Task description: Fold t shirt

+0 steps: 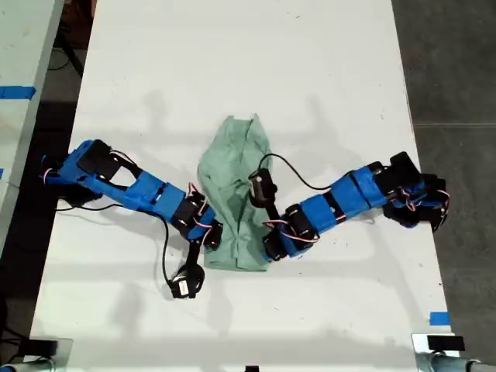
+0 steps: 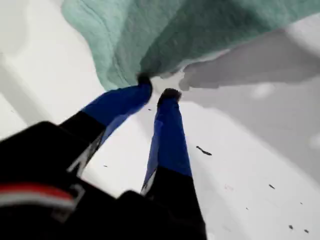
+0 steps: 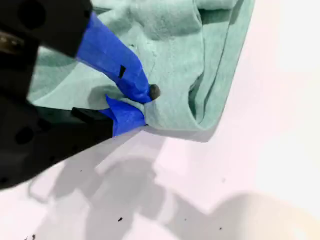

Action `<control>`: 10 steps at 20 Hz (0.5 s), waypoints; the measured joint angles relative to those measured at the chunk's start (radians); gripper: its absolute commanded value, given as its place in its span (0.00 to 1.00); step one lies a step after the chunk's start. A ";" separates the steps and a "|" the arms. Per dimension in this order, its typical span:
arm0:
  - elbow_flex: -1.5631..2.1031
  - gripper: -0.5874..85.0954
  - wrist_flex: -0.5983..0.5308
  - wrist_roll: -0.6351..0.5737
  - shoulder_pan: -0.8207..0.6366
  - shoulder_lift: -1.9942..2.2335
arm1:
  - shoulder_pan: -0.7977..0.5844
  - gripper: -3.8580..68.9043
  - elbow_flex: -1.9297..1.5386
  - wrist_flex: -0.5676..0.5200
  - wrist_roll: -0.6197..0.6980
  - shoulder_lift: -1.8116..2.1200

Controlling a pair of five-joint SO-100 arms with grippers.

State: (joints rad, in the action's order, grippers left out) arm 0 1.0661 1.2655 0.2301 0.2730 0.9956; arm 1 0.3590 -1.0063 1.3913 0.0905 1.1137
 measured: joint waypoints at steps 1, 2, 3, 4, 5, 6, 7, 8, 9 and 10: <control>0.000 0.00 0.000 0.000 0.000 -0.002 | 0.006 0.39 0.025 0.000 -0.006 0.000; 0.000 0.00 0.000 0.000 0.000 -0.002 | 0.012 0.39 0.038 -0.002 -0.005 0.000; 0.000 0.00 0.000 0.000 0.000 -0.002 | 0.014 0.39 0.043 -0.002 -0.012 0.000; 0.000 0.00 -0.002 0.000 0.000 -0.002 | 0.017 0.39 0.043 -0.003 -0.011 -0.006; 0.000 0.00 -0.005 0.000 -0.002 -0.002 | 0.017 0.37 0.043 -0.015 -0.014 -0.023; 0.000 0.00 -0.006 0.000 -0.003 -0.003 | 0.018 0.34 0.043 -0.031 -0.015 -0.043; 0.000 0.00 -0.006 0.000 -0.003 -0.003 | 0.018 0.32 0.043 -0.044 -0.017 -0.067; 0.000 0.00 -0.006 0.000 -0.003 -0.003 | 0.018 0.33 0.043 -0.055 -0.017 -0.092; 0.000 0.00 -0.006 0.000 -0.003 -0.003 | 0.018 0.26 0.044 -0.063 -0.023 -0.114; 0.000 0.00 -0.006 0.000 -0.003 -0.003 | 0.018 0.16 0.052 -0.067 -0.023 -0.127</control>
State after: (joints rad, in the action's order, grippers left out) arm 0 1.0661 1.2594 0.2301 0.2700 0.9925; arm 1 0.3774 -0.9541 1.3238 0.0675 0.9863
